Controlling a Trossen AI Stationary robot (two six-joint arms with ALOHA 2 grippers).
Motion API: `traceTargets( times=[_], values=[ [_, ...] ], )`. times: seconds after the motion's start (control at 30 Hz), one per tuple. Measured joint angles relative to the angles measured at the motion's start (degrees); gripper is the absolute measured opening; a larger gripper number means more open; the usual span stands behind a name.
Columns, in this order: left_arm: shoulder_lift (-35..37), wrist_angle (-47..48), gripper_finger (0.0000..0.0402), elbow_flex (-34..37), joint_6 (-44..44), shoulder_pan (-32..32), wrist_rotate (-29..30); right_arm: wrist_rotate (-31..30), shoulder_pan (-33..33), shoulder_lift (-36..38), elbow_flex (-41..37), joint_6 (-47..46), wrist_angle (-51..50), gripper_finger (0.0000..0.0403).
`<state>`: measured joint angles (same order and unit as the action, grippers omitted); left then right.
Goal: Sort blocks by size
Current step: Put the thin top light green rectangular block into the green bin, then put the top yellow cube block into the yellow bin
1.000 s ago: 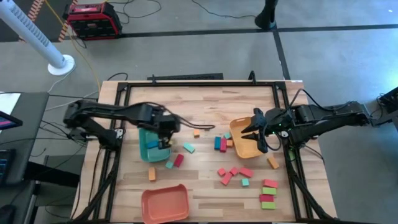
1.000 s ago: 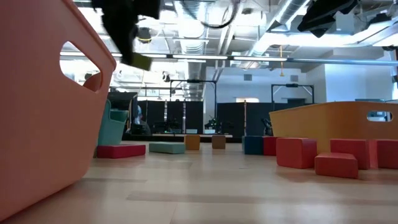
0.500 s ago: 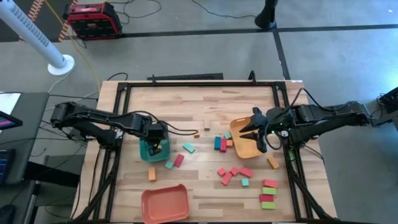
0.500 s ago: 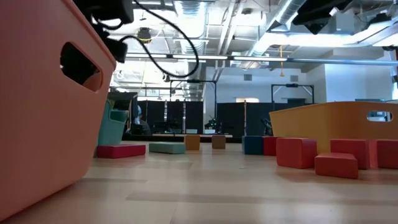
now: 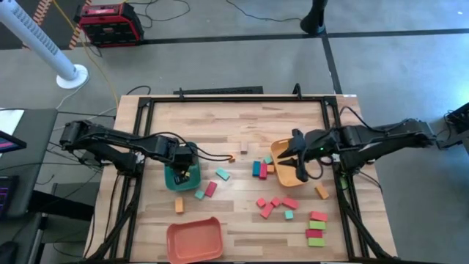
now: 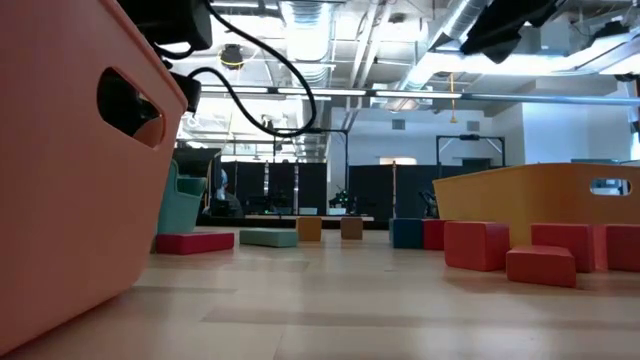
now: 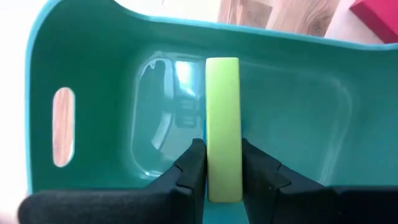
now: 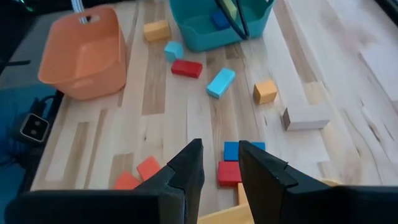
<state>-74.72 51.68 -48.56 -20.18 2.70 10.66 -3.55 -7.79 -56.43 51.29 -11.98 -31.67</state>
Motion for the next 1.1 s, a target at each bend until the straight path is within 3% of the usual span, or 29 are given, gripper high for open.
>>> traceTargets(
  times=[0.57,0.93,1.1],
  values=[
    [0.00,0.02,0.0077,0.00,1.53,0.00,0.13,0.00,0.00,-2.31,0.00,1.35,-0.44,0.0133],
    [0.00,-0.06,0.0166,0.00,1.57,0.00,1.40,0.02,0.00,-2.89,0.00,0.15,0.68,0.0133],
    [0.00,-0.28,0.0182,0.00,1.55,-0.02,1.57,0.00,0.07,-3.71,0.00,0.06,2.14,0.0133]
  ],
)
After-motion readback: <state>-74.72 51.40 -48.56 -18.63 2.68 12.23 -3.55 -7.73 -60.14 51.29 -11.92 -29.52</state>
